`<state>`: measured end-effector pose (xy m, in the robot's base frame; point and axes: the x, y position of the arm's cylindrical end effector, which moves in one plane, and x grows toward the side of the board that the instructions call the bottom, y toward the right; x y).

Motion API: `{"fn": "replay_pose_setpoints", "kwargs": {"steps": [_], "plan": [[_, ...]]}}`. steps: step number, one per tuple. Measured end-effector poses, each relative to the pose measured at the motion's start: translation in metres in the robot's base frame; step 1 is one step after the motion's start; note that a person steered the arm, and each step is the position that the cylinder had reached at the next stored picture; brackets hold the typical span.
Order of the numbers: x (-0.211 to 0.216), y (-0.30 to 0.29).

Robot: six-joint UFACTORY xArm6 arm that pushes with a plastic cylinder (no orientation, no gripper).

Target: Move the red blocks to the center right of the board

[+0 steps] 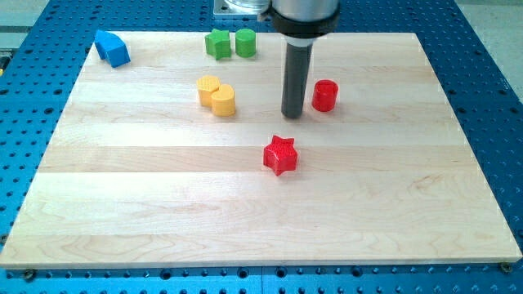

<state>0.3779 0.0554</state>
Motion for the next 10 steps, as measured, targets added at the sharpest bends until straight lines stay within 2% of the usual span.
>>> {"fn": "replay_pose_setpoints", "kwargs": {"steps": [1,2,3,4,5,6,7,8,9,10], "plan": [[-0.027,0.077],[-0.009,0.145],[-0.035,0.149],[-0.050,0.185],[0.006,0.183],[0.000,0.165],[-0.005,0.033],[0.030,-0.098],[0.102,-0.110],[0.109,-0.051]]}}
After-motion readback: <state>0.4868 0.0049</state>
